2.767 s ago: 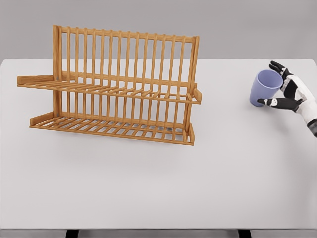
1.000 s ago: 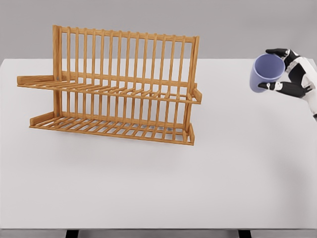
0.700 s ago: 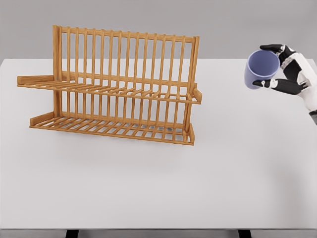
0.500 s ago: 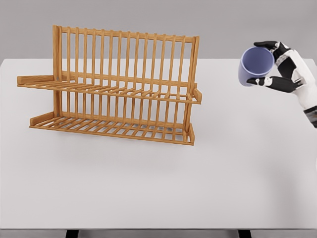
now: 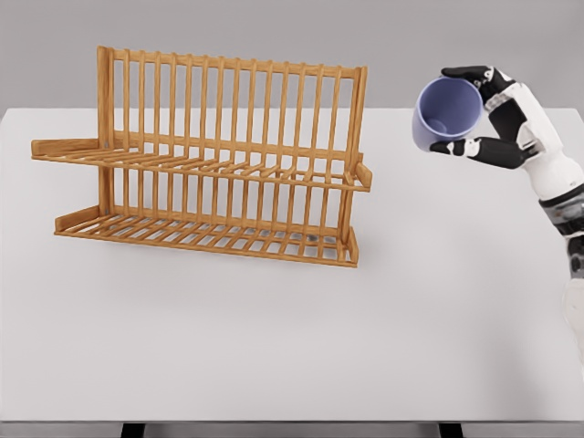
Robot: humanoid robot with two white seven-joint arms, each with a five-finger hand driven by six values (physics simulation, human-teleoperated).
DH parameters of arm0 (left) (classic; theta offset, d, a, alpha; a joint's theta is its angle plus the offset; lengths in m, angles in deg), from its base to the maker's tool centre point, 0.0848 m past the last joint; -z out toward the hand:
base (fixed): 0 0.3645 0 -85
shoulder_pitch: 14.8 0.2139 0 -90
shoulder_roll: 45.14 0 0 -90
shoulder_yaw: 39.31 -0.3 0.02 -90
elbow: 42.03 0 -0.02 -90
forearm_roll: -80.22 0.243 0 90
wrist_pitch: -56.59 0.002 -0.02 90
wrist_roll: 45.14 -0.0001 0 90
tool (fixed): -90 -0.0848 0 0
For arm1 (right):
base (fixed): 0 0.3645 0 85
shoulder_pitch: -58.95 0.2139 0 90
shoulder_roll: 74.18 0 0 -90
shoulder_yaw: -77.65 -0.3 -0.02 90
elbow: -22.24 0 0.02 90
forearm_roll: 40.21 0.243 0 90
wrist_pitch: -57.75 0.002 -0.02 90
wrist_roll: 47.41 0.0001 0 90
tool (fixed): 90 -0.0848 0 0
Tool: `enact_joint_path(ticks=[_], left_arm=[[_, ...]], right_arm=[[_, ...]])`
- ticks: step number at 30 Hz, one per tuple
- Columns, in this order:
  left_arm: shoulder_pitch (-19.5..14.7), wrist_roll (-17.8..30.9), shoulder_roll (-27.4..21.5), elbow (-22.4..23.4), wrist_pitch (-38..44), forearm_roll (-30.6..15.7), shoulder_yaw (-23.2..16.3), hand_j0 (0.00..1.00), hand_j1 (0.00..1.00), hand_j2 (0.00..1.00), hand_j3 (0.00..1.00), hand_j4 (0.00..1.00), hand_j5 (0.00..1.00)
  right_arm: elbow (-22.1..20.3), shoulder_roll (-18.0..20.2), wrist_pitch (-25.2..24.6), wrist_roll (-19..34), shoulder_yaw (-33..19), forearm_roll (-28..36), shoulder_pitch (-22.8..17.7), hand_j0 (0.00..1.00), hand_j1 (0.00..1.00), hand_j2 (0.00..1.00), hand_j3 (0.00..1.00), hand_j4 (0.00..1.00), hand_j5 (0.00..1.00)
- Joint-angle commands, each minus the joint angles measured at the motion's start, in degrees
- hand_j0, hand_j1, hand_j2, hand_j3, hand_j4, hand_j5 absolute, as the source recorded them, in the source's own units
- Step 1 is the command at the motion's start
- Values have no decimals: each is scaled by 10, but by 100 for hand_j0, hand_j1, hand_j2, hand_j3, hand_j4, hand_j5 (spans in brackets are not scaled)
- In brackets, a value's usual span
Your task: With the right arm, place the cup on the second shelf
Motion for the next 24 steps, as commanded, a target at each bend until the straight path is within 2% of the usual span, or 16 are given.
enact_joint_path(ticks=[1, 9, 13, 24], left_arm=[[0, 0, 0, 0, 0, 0, 0, 100, 100, 100, 100, 100, 100], [0, 0, 0, 0, 0, 0, 0, 100, 100, 100, 100, 100, 100], [0, 0, 0, 0, 0, 0, 0, 100, 100, 100, 100, 100, 100], [0, 0, 0, 0, 0, 0, 0, 100, 100, 100, 100, 100, 100]], right_arm=[[-24, -3, -5, 0, 6, 4, 0, 68, 68, 68, 68, 68, 68], [-68, -5, -12, 0, 17, 4, -4, 68, 68, 68, 68, 68, 68], [-89, -30, -22, 0, 40, 2, -3, 68, 68, 68, 68, 68, 68], [-104, -30, -22, 0, 73, -1, 1, 69, 69, 69, 69, 69, 69]])
